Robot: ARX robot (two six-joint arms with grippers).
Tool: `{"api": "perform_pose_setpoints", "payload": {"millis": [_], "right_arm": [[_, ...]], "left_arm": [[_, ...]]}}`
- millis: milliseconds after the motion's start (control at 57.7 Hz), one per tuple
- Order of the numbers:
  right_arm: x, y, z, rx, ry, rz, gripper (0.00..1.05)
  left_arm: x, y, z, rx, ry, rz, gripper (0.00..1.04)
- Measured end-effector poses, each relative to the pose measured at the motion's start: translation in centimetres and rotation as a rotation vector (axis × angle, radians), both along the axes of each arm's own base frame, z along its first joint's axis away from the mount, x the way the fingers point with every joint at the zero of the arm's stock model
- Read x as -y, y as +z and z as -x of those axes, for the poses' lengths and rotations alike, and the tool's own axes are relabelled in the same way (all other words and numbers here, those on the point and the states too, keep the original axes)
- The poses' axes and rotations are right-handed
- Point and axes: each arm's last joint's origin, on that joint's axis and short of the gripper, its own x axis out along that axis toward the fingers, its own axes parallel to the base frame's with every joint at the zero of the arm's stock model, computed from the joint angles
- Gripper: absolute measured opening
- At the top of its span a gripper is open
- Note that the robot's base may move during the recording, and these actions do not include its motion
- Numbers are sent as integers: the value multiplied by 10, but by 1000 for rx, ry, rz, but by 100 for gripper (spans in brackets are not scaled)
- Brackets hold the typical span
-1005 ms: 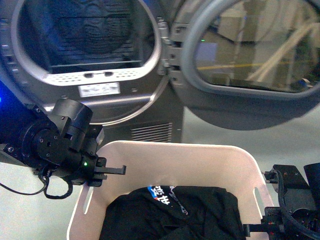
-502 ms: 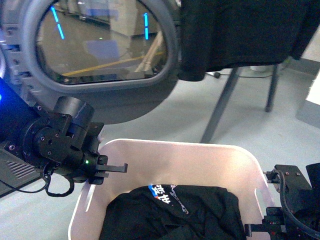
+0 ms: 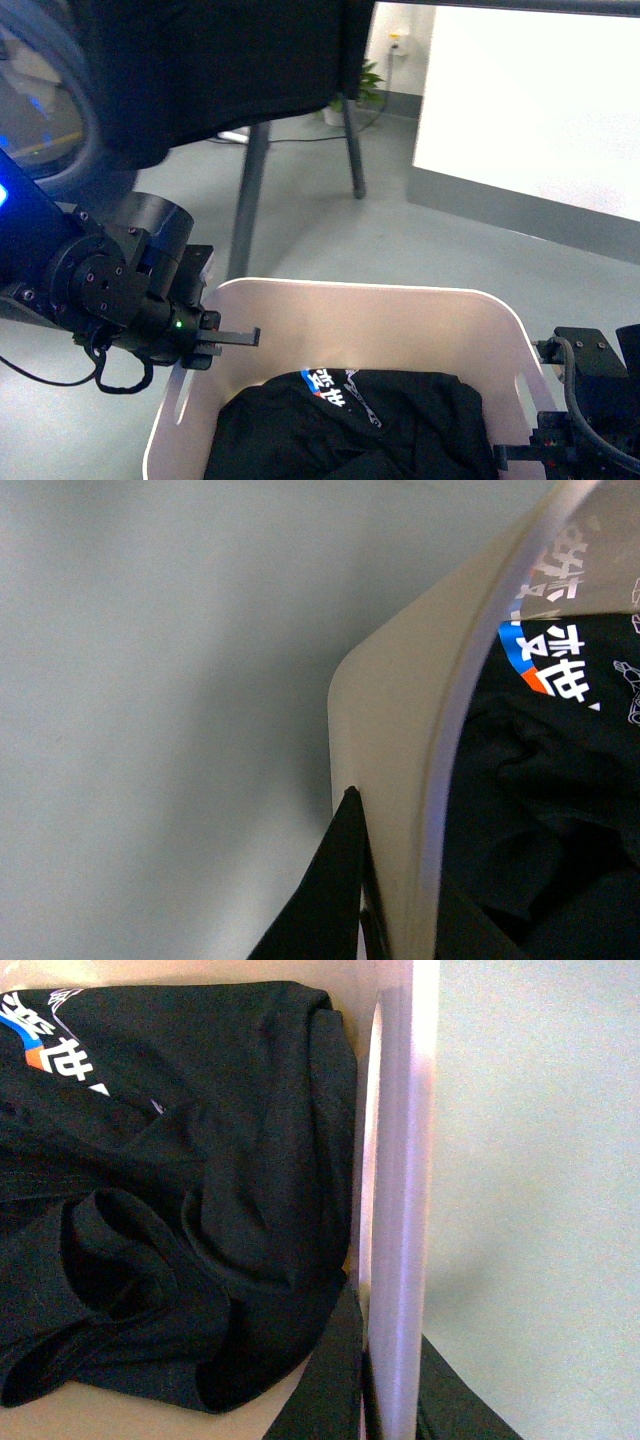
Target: Move hamper under clothes hanger
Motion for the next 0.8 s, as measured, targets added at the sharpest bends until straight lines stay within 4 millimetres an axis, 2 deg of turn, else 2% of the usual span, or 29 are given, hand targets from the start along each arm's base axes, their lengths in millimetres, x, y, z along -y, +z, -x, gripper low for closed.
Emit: {"api": "perform_pose_setpoints", "payload": {"millis": [537, 693, 797], "right_arm": [[0, 0, 0, 1, 1, -1, 3], [7, -1, 1, -3, -35, 20, 3], [3, 0, 1, -4, -12, 2, 3]], "left_arm": [[-1, 0, 0, 0, 4, -3, 4], [12, 0, 2, 0, -34, 7, 4], [6, 0, 1, 2, -12, -2, 4]]}}
